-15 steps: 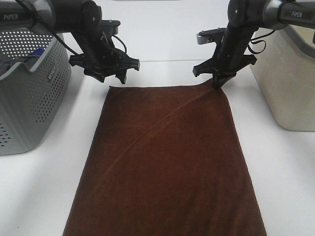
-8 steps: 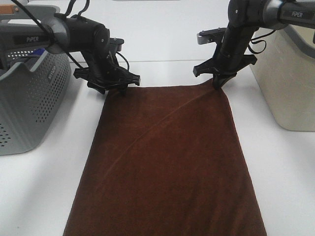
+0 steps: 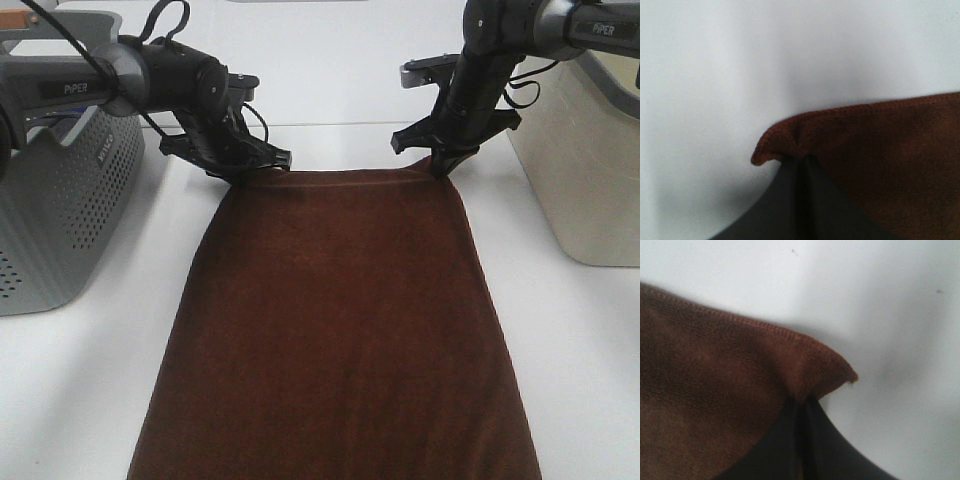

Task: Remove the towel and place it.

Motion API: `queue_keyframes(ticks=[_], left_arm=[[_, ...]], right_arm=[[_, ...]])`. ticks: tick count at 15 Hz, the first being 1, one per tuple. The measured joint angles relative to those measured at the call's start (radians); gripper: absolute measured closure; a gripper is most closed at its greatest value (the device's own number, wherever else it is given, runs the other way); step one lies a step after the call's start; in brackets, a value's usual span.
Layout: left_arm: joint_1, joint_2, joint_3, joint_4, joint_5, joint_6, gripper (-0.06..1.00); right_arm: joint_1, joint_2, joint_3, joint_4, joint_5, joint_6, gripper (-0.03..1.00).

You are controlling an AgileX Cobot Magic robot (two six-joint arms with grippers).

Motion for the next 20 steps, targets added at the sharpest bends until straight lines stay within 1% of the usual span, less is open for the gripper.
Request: queue_keyframes(ticks=[2, 3, 4, 5, 7, 8, 10, 11, 12, 13, 15, 18, 19, 20], left_arm=[[0.000, 0.016, -0.036, 0.035, -0.019, 0.003, 0.93], [0.000, 0.021, -0.064, 0.063, -0.053, 0.003, 0.94], [0.003, 0.021, -0.083, 0.074, -0.078, 0.003, 0.94], [0.005, 0.021, -0.094, 0.078, -0.090, 0.003, 0.94], [0.035, 0.021, -0.121, 0.088, -0.145, 0.003, 0.94], [0.042, 0.021, -0.123, 0.089, -0.164, 0.003, 0.94], [0.067, 0.021, -0.125, 0.091, -0.247, 0.003, 0.94], [0.074, 0.021, -0.125, 0.093, -0.299, 0.003, 0.94], [0.080, 0.021, -0.125, 0.099, -0.348, 0.003, 0.94], [0.081, 0.021, -0.125, 0.105, -0.421, 0.003, 0.94], [0.081, 0.031, -0.127, 0.107, -0.524, 0.003, 0.94], [0.081, 0.084, -0.128, 0.108, -0.630, 0.003, 0.94], [0.081, 0.105, -0.128, 0.108, -0.646, 0.003, 0.94], [0.081, 0.122, -0.128, 0.109, -0.646, 0.008, 0.94]], right_arm=[[0.000, 0.000, 0.000, -0.004, -0.049, 0.000, 0.97], [0.000, 0.000, 0.000, -0.013, -0.117, 0.000, 0.97], [0.000, 0.000, 0.000, -0.023, -0.156, 0.000, 0.97], [0.000, 0.000, 0.000, -0.029, -0.174, 0.000, 0.97], [0.000, 0.000, 0.000, -0.038, -0.261, 0.000, 0.97], [0.000, 0.000, 0.000, -0.041, -0.282, 0.000, 0.97], [0.000, 0.000, 0.000, -0.083, -0.398, 0.000, 0.97], [0.000, 0.000, 0.000, -0.096, -0.427, 0.000, 0.97], [0.000, 0.000, 0.000, -0.116, -0.485, 0.000, 0.97], [0.000, 0.001, 0.000, -0.139, -0.558, 0.000, 0.97], [-0.001, 0.007, 0.000, -0.147, -0.659, 0.000, 0.97], [-0.001, 0.038, 0.000, -0.169, -0.762, 0.000, 0.97], [-0.001, 0.056, 0.000, -0.185, -0.801, 0.000, 0.94], [-0.001, 0.074, 0.000, -0.200, -0.834, 0.000, 0.89]])
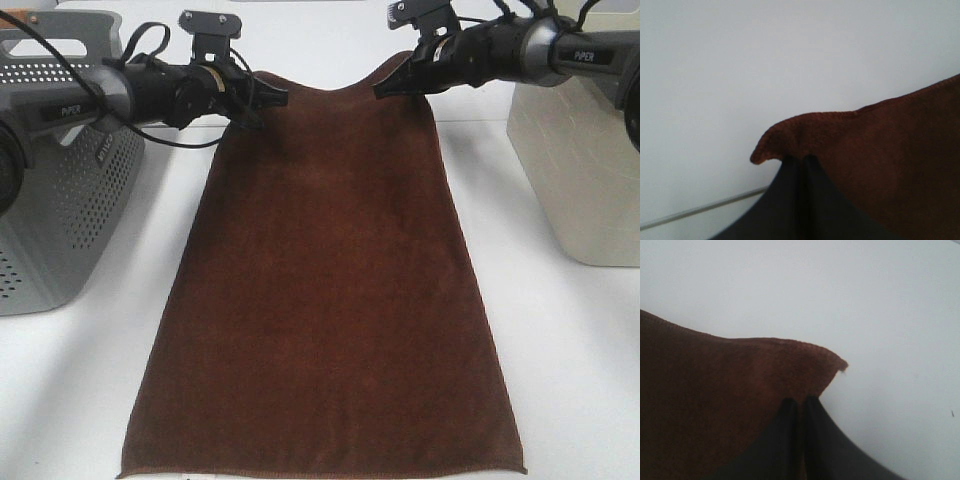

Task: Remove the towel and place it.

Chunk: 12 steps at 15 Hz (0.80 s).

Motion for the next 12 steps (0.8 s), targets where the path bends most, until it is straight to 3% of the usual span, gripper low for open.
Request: queue_keyframes(ticks=[2, 4, 7, 9, 10, 12], left_arm=[[0.000, 0.016, 0.000, 0.002, -0.009, 0.040, 0.93], [0.000, 0.018, 0.000, 0.006, -0.030, 0.090, 0.87], [0.000, 0.018, 0.000, 0.007, -0.075, 0.104, 0.49], [0.000, 0.018, 0.000, 0.008, -0.080, 0.107, 0.31], [0.000, 0.018, 0.000, 0.008, -0.080, 0.107, 0.24], [0.000, 0.012, 0.000, 0.009, -0.080, 0.107, 0.21]], right_arm=[[-0.009, 0.028, 0.001, -0.014, -0.041, 0.000, 0.78], [-0.022, 0.035, 0.001, -0.014, -0.043, 0.000, 0.72], [-0.028, 0.034, 0.001, 0.026, -0.016, 0.001, 0.59], [-0.028, 0.025, 0.001, 0.056, 0.042, 0.002, 0.55], [-0.028, 0.015, 0.001, 0.072, 0.076, 0.002, 0.54], [-0.028, -0.020, 0.001, 0.096, 0.146, 0.002, 0.54]])
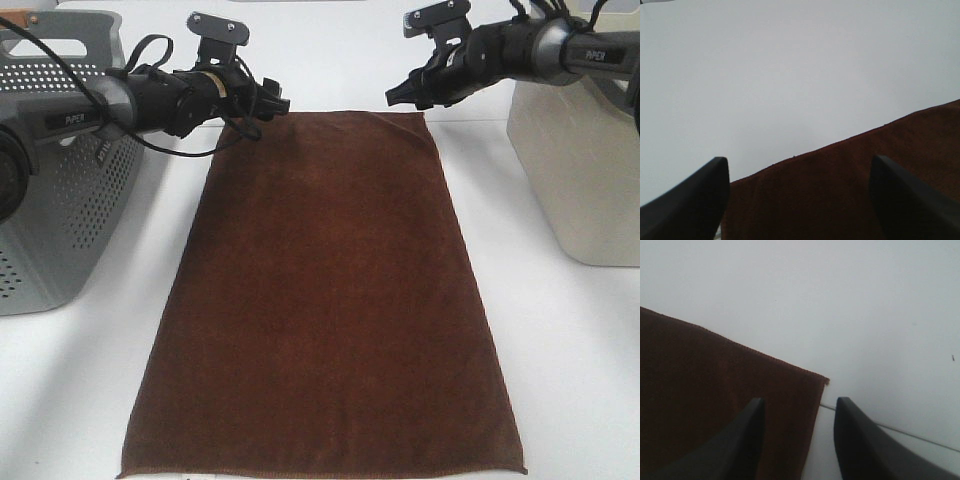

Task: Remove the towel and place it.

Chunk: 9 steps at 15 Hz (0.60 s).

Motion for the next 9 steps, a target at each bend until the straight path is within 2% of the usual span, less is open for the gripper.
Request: queue_keyframes(ticks=[3, 4, 5, 7, 9], left_arm=[[-0.001, -0.057, 0.000, -0.001, 0.037, -0.012, 0.20], [-0.007, -0.133, 0.000, -0.006, 0.133, -0.035, 0.20], [-0.012, -0.173, 0.000, -0.008, 0.191, -0.041, 0.20], [-0.024, -0.242, 0.000, -0.010, 0.294, -0.042, 0.20], [-0.038, -0.332, 0.000, -0.010, 0.472, -0.043, 0.20]], right_arm=[[0.000, -0.079, 0.000, 0.093, 0.124, 0.002, 0.53], [0.000, -0.151, 0.000, 0.161, 0.228, 0.008, 0.53], [0.000, -0.189, 0.000, 0.191, 0.284, 0.009, 0.53], [0.000, -0.276, 0.000, 0.223, 0.421, 0.011, 0.53], [0.000, -0.346, 0.000, 0.226, 0.521, 0.012, 0.53]])
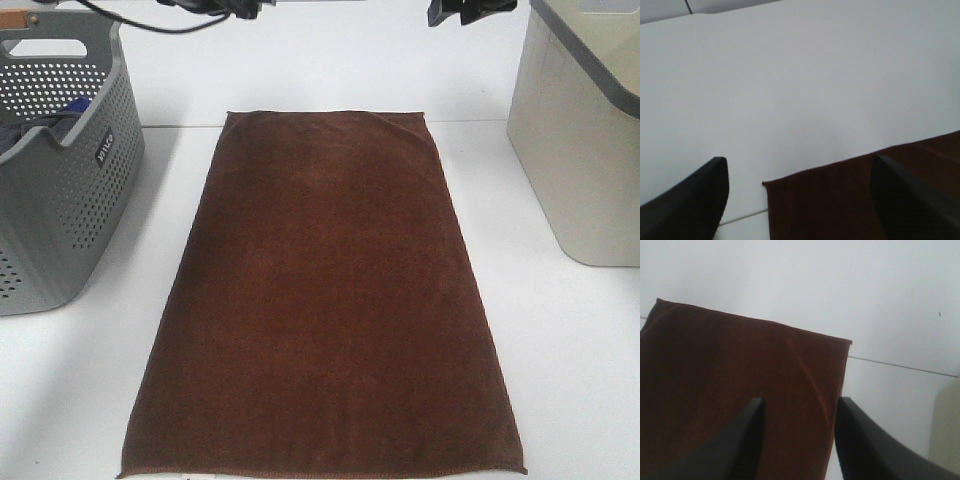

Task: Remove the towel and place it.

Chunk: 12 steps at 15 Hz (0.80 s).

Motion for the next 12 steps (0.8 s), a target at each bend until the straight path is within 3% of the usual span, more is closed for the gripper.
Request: queue_keyframes(ticks=[6, 10, 12], left_arm=[[-0.021, -0.277, -0.001, -0.027, 0.562, -0.001, 0.20], [-0.021, -0.406, -0.002, -0.036, 0.767, -0.001, 0.20], [-0.021, -0.444, -0.002, -0.037, 0.815, 0.011, 0.21]], right_arm=[[0.000, -0.231, 0.000, 0.000, 0.274, 0.002, 0.53], [0.000, -0.290, 0.000, -0.035, 0.460, 0.002, 0.53], [0.000, -0.308, 0.025, -0.061, 0.473, 0.002, 0.53]])
